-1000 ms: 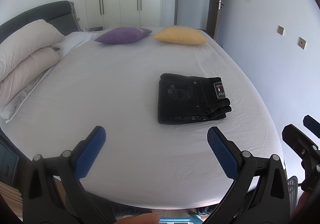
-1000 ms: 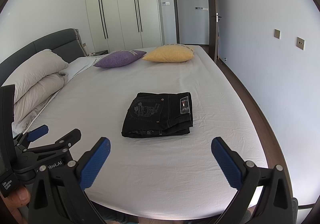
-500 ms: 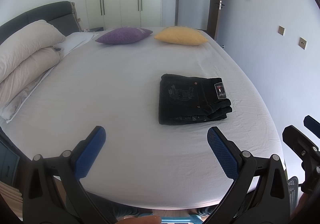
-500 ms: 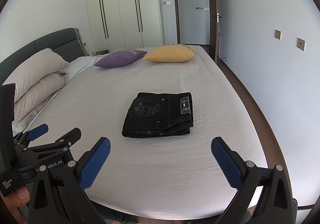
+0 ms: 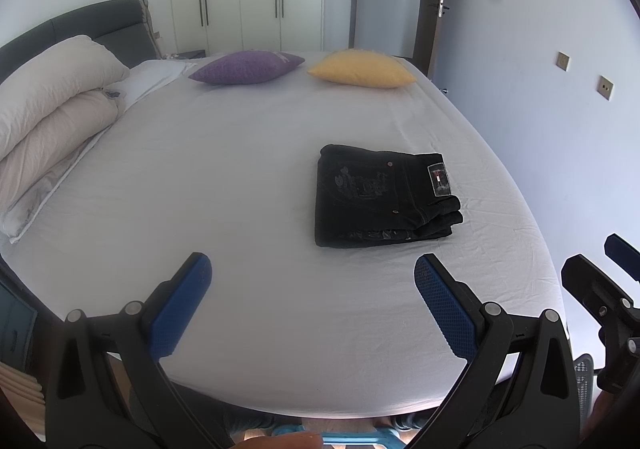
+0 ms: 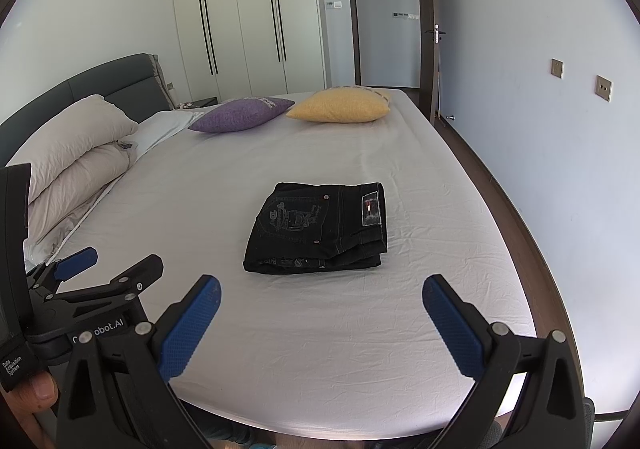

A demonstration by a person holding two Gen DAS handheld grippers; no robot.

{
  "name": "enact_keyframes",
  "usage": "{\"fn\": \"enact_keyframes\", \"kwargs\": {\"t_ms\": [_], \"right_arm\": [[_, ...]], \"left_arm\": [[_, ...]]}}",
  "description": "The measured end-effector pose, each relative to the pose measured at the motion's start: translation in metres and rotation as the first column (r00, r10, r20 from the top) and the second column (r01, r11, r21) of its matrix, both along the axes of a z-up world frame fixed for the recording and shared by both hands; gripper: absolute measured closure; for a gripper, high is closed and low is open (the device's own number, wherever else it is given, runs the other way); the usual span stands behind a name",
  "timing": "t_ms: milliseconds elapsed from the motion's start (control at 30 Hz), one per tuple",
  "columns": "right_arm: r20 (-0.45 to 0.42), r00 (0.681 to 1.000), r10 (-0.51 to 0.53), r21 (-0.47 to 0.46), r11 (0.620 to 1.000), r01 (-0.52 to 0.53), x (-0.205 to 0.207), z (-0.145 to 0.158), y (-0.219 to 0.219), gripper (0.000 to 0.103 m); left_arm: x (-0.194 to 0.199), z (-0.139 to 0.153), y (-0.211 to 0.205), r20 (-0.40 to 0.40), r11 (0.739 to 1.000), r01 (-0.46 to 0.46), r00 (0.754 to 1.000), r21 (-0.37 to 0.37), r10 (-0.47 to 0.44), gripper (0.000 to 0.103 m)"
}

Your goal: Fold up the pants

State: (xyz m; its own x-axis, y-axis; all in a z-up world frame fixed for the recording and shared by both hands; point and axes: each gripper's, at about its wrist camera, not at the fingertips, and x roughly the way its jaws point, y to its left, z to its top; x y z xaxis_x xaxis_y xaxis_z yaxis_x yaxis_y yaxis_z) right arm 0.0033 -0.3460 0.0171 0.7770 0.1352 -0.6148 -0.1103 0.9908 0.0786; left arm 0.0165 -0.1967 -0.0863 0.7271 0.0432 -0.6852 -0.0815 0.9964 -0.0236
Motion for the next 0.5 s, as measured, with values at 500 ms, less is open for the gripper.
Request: {"fn": "enact_keyframes", "kwargs": {"t_ms": [500], "right_arm": [[-0.022, 1.000, 0.011, 0.008, 1.000, -0.011, 0.005, -0.005, -0.013, 0.000]], "left_arm": [[0.000, 0.004, 0.007, 0.018, 1.000, 0.023, 1.000, -0.001, -0.023, 0.000]]}}
